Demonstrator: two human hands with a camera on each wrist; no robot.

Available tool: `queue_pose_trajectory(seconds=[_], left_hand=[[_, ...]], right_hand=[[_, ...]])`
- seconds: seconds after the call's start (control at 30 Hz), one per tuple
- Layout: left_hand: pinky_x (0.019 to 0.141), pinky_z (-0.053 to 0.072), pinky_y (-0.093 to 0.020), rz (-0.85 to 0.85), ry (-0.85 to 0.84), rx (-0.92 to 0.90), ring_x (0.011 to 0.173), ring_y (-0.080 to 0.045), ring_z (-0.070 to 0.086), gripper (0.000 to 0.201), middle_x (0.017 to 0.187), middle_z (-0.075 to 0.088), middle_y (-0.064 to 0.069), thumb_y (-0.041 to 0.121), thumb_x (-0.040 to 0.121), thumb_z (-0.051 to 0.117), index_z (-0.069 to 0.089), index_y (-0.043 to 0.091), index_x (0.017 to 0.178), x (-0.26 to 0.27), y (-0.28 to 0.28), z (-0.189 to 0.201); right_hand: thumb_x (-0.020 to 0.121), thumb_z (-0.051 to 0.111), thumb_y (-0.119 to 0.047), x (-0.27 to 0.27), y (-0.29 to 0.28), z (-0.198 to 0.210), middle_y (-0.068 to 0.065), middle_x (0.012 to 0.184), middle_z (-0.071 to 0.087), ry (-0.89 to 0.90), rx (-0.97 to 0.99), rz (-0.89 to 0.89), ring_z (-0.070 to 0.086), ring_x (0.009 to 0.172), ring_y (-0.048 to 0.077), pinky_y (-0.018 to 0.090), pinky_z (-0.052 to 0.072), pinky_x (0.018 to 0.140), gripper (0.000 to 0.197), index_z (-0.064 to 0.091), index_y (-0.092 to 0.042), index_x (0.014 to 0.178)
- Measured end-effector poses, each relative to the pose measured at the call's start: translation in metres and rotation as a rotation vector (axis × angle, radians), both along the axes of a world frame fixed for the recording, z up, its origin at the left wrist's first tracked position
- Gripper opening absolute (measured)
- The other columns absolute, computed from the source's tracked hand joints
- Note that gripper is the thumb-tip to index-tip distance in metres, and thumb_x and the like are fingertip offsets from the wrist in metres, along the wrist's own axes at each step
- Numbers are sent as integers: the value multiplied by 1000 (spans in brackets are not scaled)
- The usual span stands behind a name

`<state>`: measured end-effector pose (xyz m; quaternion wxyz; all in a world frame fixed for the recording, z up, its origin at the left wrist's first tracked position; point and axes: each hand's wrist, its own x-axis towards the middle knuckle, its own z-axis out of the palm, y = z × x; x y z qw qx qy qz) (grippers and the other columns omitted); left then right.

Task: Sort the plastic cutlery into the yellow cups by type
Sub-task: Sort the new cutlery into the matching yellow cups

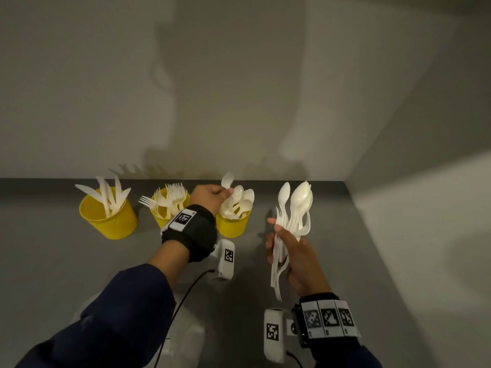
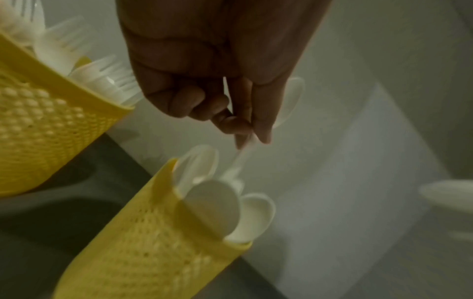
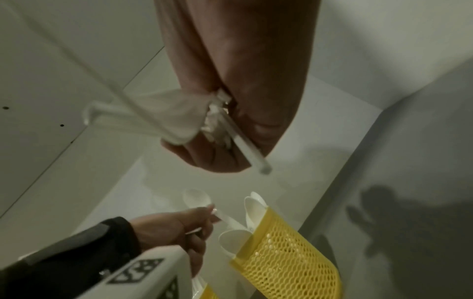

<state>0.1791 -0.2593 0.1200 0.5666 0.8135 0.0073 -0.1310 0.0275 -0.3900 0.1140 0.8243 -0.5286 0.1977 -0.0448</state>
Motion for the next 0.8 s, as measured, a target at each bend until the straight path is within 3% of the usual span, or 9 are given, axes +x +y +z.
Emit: queue_pose_trajectory(seconds=[0.07, 0.13, 0.17, 0.23, 0.3, 0.37, 0.5, 0.63, 0.8], left_hand=[[92, 42, -28, -33, 25, 97, 110, -28, 58, 49, 108, 66, -12, 27, 80, 67, 56, 6, 123, -3, -3, -6], [100, 40, -34, 9, -15, 118, 107, -26, 56, 68, 92, 62, -5, 27, 77, 70, 40, 6, 135, -7, -4, -4], [98, 41, -35, 51, -51, 90, 99, -24, 57, 68, 80, 56, 1, 26, 75, 72, 40, 8, 133, -10, -3, -1], [89, 44, -36, 85, -112, -22, 83, -18, 55, 45, 72, 51, 5, 26, 74, 74, 55, 16, 113, -25, -3, 8], [84, 47, -38, -12, -133, -108, 75, -15, 55, 13, 73, 59, 2, 28, 74, 73, 66, 21, 83, -43, -4, 18], [77, 48, -30, -136, -119, -124, 75, -12, 58, 9, 77, 65, 0, 29, 74, 73, 68, 22, 71, -60, -8, 27], [57, 45, -9, -233, -70, -196, 46, 2, 55, 16, 70, 62, 1, 19, 73, 75, 68, 12, 86, -78, -13, 34], [64, 50, -22, -186, -78, -222, 48, -5, 53, 18, 69, 60, 1, 12, 72, 74, 65, 18, 86, -84, -12, 35], [53, 44, -6, -207, -138, -247, 40, 4, 49, 13, 60, 58, 2, 2, 73, 71, 69, 2, 86, -90, -11, 37]], right_hand=[[94, 48, -17, 0, -2, -1, 1, 57, 57, 5, -30, 17, 52, 50, 10, 23, 45, 46, 23, 61, -9, 110], [93, 51, -18, 0, -2, -2, -1, 57, 57, 12, -60, 33, 53, 52, 10, 23, 46, 48, 20, 63, -10, 108], [92, 52, -18, 1, -2, -2, -2, 57, 57, 14, -68, 38, 53, 52, 10, 23, 46, 49, 20, 63, -10, 106], [89, 56, -18, 2, 0, -2, -1, 56, 56, 7, -82, 40, 52, 50, 12, 23, 45, 47, 17, 63, -10, 102], [88, 58, -15, 3, 3, -1, 0, 55, 55, -8, -102, 41, 50, 46, 14, 23, 44, 45, 12, 64, -9, 97], [87, 59, -11, 6, 8, 0, 2, 54, 54, 0, -133, 44, 50, 43, 15, 25, 43, 44, 8, 63, -8, 93], [87, 57, -4, 10, 18, 1, 6, 55, 52, 54, -262, 62, 50, 40, 16, 24, 41, 40, 6, 56, -9, 86], [87, 56, -2, 8, 23, 7, 5, 56, 53, 67, -338, 88, 51, 38, 14, 20, 36, 36, 13, 53, -14, 84], [87, 56, 0, 6, 27, 14, 6, 60, 53, 43, -342, 122, 50, 37, 12, 20, 34, 35, 15, 53, -15, 88]])
